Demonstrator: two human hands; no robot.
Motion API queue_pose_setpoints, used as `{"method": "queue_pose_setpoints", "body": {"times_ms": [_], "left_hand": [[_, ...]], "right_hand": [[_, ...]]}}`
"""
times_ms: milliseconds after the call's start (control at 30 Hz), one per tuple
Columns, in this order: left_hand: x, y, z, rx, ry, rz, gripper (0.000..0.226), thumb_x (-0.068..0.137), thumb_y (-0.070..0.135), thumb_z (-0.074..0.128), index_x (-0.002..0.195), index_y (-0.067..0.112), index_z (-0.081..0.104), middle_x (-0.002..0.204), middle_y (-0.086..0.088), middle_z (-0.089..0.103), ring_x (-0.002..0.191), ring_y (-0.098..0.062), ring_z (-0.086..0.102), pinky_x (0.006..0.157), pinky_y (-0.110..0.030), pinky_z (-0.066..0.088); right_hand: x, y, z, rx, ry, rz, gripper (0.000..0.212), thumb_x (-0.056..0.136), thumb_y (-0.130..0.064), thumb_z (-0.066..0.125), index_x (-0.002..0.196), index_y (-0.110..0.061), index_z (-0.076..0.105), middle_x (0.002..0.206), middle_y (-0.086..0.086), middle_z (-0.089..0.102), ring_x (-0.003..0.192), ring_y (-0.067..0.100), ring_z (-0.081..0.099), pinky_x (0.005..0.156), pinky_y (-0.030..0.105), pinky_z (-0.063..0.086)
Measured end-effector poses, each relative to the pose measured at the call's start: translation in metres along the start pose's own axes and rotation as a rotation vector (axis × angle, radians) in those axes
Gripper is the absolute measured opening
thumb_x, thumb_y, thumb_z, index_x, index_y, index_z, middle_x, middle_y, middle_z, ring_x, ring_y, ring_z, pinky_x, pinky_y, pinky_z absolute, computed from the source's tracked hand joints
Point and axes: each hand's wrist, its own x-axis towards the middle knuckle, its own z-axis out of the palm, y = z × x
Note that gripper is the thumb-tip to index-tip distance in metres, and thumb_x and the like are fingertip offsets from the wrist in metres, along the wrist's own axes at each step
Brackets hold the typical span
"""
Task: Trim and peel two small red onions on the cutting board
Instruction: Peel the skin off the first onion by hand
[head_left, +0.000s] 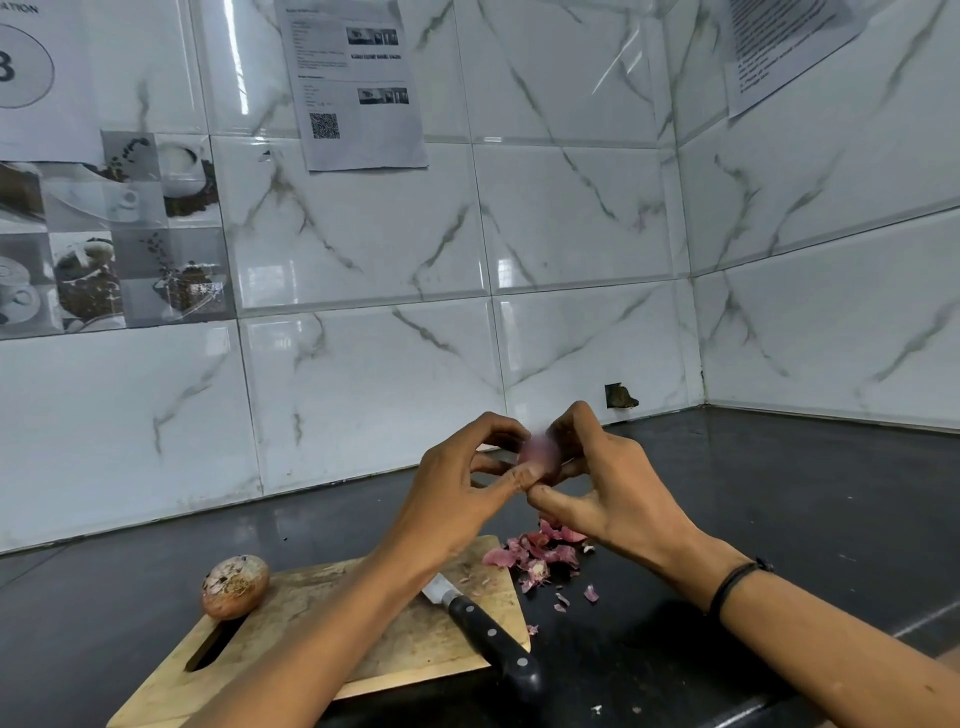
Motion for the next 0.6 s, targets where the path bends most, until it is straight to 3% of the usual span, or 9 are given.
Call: {"method": "queue_pose_setpoints", "body": {"times_ms": [133, 300, 400, 500, 600], "left_hand": [[0.0004, -0.0003, -0.0017, 0.066, 0.003, 0.079, 0.028, 0.081, 0.032, 0.083, 0.1, 0.039, 0.063, 0.105, 0.016, 0.068, 0.093, -0.004, 0.07, 0.077, -0.023, 0.059], [0.0014, 0.0013, -0.0085, 0.084, -0.026, 0.086, 0.026, 0.077, 0.028, 0.087, 0.092, 0.034, 0.067, 0.097, 0.015, 0.069, 0.084, -0.008, 0.072, 0.076, -0.027, 0.059], [0.0011, 0.0024, -0.0067, 0.075, 0.004, 0.1, 0.018, 0.078, 0.026, 0.087, 0.084, 0.026, 0.07, 0.091, 0.015, 0.07, 0.085, -0.007, 0.071, 0.078, -0.026, 0.056], [0.0012, 0.0018, -0.0039, 0.077, 0.06, 0.095, 0.017, 0.076, 0.027, 0.087, 0.075, 0.023, 0.071, 0.087, 0.011, 0.07, 0.084, -0.007, 0.07, 0.082, -0.037, 0.058], [-0.0001, 0.0052, -0.0055, 0.058, 0.054, 0.054, 0.024, 0.076, 0.027, 0.088, 0.079, 0.02, 0.066, 0.082, 0.009, 0.072, 0.078, -0.005, 0.072, 0.078, -0.029, 0.056]], "right_hand": [[-0.0008, -0.0023, -0.0013, 0.001, -0.068, -0.048, 0.041, 0.082, -0.024, 0.079, 0.105, -0.014, 0.045, 0.09, -0.011, 0.066, 0.083, 0.006, 0.067, 0.076, 0.019, 0.056], [-0.0016, -0.0017, -0.002, -0.024, -0.117, -0.102, 0.04, 0.083, -0.024, 0.077, 0.104, -0.015, 0.044, 0.086, -0.003, 0.067, 0.077, 0.016, 0.067, 0.07, 0.04, 0.057], [-0.0014, -0.002, -0.0021, -0.005, -0.093, -0.094, 0.04, 0.083, -0.024, 0.078, 0.102, -0.014, 0.045, 0.087, -0.004, 0.068, 0.078, 0.015, 0.067, 0.072, 0.038, 0.058], [-0.0014, -0.0029, -0.0028, 0.031, -0.065, -0.058, 0.041, 0.081, -0.022, 0.079, 0.103, -0.012, 0.046, 0.089, -0.005, 0.068, 0.079, 0.014, 0.068, 0.074, 0.034, 0.059], [-0.0014, -0.0036, -0.003, 0.039, -0.069, -0.05, 0.041, 0.082, -0.026, 0.079, 0.103, -0.014, 0.045, 0.089, -0.005, 0.068, 0.08, 0.012, 0.069, 0.074, 0.034, 0.06]]}}
